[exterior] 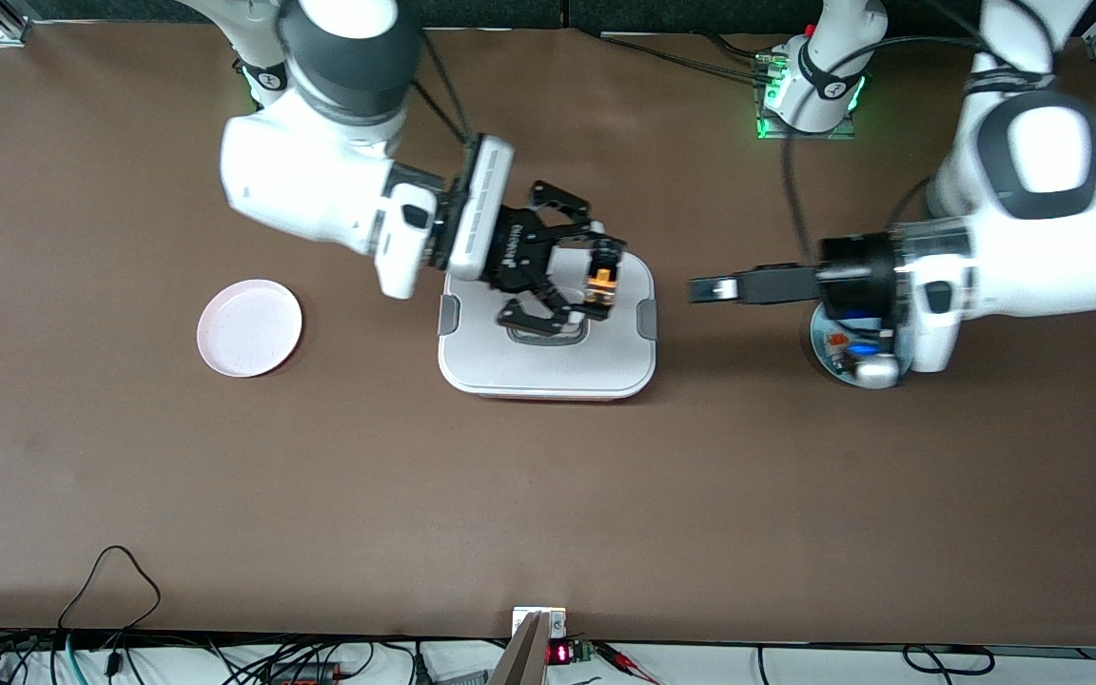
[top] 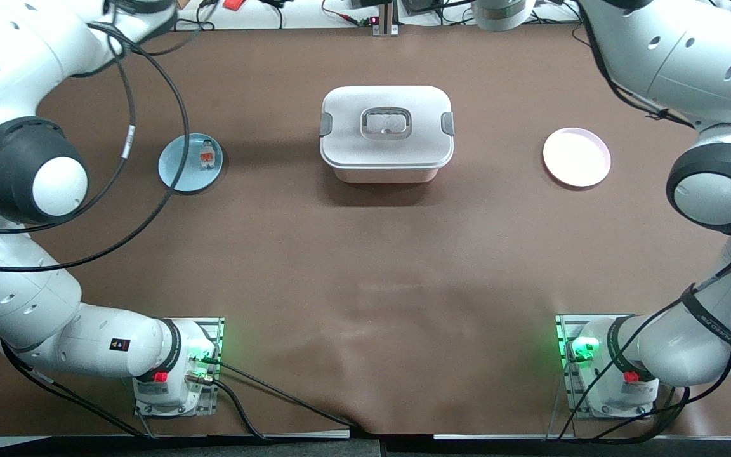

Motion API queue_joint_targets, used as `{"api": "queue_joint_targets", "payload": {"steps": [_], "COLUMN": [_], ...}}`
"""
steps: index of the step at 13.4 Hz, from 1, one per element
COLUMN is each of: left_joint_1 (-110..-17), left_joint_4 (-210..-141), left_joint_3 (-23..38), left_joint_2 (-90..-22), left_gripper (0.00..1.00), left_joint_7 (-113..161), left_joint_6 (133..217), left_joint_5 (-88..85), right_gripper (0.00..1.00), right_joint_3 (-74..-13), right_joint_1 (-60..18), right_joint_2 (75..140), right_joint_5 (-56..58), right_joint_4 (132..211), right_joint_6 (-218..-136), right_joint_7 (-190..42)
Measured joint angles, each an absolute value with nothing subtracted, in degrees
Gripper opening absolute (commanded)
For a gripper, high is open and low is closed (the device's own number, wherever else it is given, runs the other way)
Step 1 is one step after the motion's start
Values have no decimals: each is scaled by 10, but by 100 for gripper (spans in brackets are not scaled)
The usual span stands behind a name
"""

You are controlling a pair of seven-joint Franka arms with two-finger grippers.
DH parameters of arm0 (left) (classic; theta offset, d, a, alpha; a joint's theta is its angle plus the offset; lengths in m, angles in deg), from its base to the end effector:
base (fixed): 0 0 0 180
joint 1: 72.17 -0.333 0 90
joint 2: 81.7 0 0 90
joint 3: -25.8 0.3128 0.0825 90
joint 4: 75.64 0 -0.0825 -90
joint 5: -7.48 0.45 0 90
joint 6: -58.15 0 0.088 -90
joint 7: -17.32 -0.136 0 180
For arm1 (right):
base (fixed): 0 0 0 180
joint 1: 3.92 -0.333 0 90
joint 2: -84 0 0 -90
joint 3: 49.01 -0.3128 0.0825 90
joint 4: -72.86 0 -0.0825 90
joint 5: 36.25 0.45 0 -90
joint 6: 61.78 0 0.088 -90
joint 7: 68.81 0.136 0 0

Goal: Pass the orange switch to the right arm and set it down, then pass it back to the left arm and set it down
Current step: 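Hold the switch above the box while the left gripper grasps it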

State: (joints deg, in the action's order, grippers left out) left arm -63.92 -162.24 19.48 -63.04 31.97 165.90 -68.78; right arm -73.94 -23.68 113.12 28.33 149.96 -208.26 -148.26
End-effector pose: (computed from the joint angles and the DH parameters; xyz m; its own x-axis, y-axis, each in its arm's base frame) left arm 0.7022 -0.2747 0.5124 0.8992 0.1142 -0.4223 0.4375 -0.2394 0.8667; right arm 0.6398 0.5273 0.5040 0.1815 0.2878 0.9403 0.9676 -0.2230 -0.1185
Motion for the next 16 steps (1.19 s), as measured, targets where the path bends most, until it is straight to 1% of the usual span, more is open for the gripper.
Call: {"api": "queue_joint_targets", "payload": {"steps": [4, 7, 9, 10, 11, 12, 15, 16], "left_joint_1": [-616, -613, -608, -604, -601, -600, -600, -601], "left_joint_4": [-1623, -1623, -1623, -1624, -1625, -1627, -1629, -1629], "left_joint_3": [195, 192, 189, 188, 188, 188, 188, 189], "left_joint_2": [-624, -624, -624, -624, -623, -623, -623, -623], "left_gripper": [100, 97, 91, 87, 81, 71, 28, 17], "left_joint_7": [319, 318, 315, 313, 309, 302, 288, 287], "left_joint_6": [1688, 1688, 1688, 1688, 1688, 1687, 1668, 1662], "left_joint_5": [-706, -706, -706, -706, -706, -706, -706, -706], "right_gripper": [18, 18, 18, 19, 19, 19, 19, 19], "right_joint_3": [-748, -748, -748, -748, -748, -748, -748, -748], "right_joint_1": [-242, -242, -242, -242, -242, -242, -242, -242], "right_joint_2": [1143, 1144, 1144, 1144, 1144, 1144, 1144, 1144], "right_joint_5": [284, 284, 284, 284, 284, 284, 284, 284], "right_joint_4": [1492, 1492, 1492, 1492, 1492, 1492, 1492, 1492], "right_joint_6": [-2089, -2089, -2089, -2089, -2089, -2089, -2089, -2089], "right_joint_7": [-1482, -1482, -1482, -1482, -1482, -1482, -1482, -1482]}}
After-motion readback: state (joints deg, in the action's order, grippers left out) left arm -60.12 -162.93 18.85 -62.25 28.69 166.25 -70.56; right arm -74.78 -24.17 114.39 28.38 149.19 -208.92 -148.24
